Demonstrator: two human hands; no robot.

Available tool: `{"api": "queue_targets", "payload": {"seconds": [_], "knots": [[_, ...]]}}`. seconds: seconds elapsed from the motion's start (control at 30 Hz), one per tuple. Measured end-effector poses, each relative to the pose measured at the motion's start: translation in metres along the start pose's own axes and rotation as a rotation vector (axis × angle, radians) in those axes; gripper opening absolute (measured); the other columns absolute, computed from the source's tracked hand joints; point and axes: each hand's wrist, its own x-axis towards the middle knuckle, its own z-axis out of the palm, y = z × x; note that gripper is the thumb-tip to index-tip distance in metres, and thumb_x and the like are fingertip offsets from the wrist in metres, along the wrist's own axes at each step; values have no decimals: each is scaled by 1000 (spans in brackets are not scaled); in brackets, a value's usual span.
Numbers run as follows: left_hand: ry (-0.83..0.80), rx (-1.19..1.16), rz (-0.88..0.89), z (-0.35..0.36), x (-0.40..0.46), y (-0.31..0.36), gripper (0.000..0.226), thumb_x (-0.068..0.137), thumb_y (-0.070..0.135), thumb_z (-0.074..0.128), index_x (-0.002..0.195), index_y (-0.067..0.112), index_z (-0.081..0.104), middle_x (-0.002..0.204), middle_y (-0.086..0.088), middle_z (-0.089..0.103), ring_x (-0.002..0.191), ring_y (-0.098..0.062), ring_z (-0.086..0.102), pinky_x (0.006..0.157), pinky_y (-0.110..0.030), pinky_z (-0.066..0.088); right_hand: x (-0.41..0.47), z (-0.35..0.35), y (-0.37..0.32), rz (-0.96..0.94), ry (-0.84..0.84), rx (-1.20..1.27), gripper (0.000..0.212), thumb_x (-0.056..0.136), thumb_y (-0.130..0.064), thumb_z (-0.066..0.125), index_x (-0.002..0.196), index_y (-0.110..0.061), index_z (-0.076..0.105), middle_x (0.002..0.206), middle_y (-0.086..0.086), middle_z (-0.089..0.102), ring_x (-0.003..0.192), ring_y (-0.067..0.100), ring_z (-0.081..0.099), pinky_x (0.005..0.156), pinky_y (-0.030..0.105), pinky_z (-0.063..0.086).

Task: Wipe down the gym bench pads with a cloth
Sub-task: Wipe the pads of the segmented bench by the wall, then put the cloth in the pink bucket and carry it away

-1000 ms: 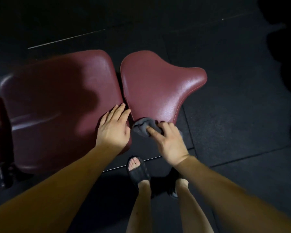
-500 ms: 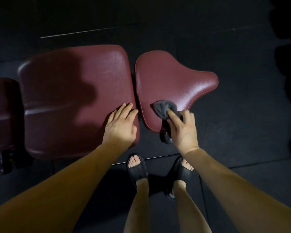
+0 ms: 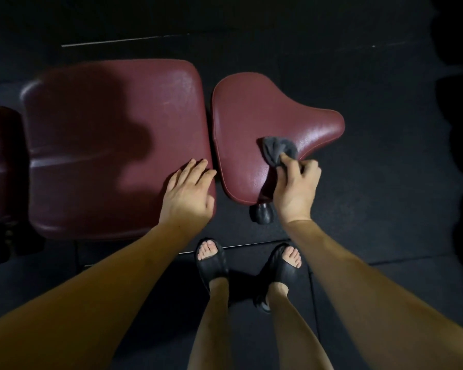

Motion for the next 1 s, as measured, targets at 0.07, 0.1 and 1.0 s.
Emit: {"api": "queue_targets", "payload": {"seconds": [0.07, 0.1, 1.0], "knots": [[8, -6, 2, 0, -8, 1, 65, 80, 21, 43, 142, 17, 58, 158, -6, 45, 150, -26, 35, 122, -48, 29, -7, 1, -4, -5, 14, -11, 24, 102, -22, 61, 124, -16, 70, 103, 15, 50, 91, 34, 48, 72, 50, 51], [14, -9, -4, -1, -12, 2, 64, 79, 20, 45, 141, 15, 60, 157, -7, 47, 149, -28, 37, 121, -49, 31, -12, 1, -7, 6, 16, -3, 24, 101, -22, 62, 123, -17, 71, 102, 15, 50, 90, 34, 48, 71, 50, 51], [134, 109, 248, -391, -81, 352, 57, 104, 40, 39, 160, 35, 28, 169, 3, 26, 156, -18, 22, 122, -41, 25, 30, -537, -75, -200, -11, -98, 22, 95, -34, 55, 113, -34, 67, 97, 0, 54, 81, 28, 48, 68, 39, 46]]}}
